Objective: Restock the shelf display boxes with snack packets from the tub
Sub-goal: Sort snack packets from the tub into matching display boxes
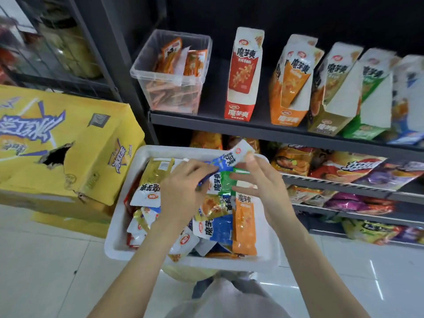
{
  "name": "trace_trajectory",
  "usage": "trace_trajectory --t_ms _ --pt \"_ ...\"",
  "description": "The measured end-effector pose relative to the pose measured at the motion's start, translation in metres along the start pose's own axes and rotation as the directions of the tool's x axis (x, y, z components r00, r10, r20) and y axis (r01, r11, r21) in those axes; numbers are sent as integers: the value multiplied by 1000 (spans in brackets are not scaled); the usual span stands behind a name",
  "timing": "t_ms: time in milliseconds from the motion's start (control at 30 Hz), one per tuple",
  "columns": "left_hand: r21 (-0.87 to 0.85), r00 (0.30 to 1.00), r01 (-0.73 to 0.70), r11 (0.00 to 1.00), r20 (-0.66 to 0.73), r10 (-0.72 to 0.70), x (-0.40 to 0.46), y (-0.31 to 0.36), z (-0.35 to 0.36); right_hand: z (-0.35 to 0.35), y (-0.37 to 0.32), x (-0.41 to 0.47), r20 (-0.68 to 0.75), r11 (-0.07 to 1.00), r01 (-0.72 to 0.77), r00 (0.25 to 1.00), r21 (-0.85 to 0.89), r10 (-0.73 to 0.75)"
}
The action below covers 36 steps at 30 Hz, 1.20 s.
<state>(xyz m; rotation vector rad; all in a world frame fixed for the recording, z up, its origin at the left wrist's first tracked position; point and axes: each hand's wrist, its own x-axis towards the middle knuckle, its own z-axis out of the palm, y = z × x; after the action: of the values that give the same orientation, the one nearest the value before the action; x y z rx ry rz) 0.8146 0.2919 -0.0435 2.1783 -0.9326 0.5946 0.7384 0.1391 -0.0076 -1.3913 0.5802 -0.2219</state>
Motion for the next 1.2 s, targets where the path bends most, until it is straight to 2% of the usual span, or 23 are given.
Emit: trace_trajectory --t_ms 100,167,233,333,400,467,600,700,767,867,933,1000,1100,1200 --pt "-67 979 -197 978 46 201 3 14 9 -20 -10 1 -75 981 75 993 -181 -90" --pt "-117 965 -192 974 160 209 11 30 12 -40 -10 3 -104 945 121 982 -303 -159" --pt "-233 952 -74 970 272 138 21 45 16 -61 -11 1 -109 930 136 977 -342 -183" --pt "-391 925 212 896 377 -55 38 66 28 -92 -14 -4 -111 937 137 977 -322 -181" --pt "-405 862 355 843 491 -128 50 78 43 -116 -19 -7 -100 918 167 971 -360 -216" --pt "-390 782 417 821 614 -106 60 95 59 -143 -27 -7 -62 888 217 963 -405 -263" --pt "-396 809 294 870 587 -6 78 142 99 -210 -45 1 26 834 302 945 -462 -327" --pt "-371 818 218 903 574 38 90 185 135 -268 -57 7 102 704 381 909 -599 -405" --pt "-358 819 212 909 572 35 100 214 158 -306 -63 11 111 674 406 893 -616 -437" --pt "-428 848 242 871 530 25 119 259 182 -357 -74 16 25 650 406 859 -642 -512" --pt "-470 901 223 854 434 3 134 282 195 -387 -87 19 -87 682 398 824 -613 -559" --pt "-464 941 183 867 339 -18 150 293 206 -417 -105 25 -238 718 390 760 -577 -605" --pt "-329 949 91 940 313 17 175 299 228 -450 -133 44 -363 693 446 620 -567 -696" --pt "-81 927 -58 995 366 84 194 303 253 -465 -158 77 -309 585 464 543 -665 -781"
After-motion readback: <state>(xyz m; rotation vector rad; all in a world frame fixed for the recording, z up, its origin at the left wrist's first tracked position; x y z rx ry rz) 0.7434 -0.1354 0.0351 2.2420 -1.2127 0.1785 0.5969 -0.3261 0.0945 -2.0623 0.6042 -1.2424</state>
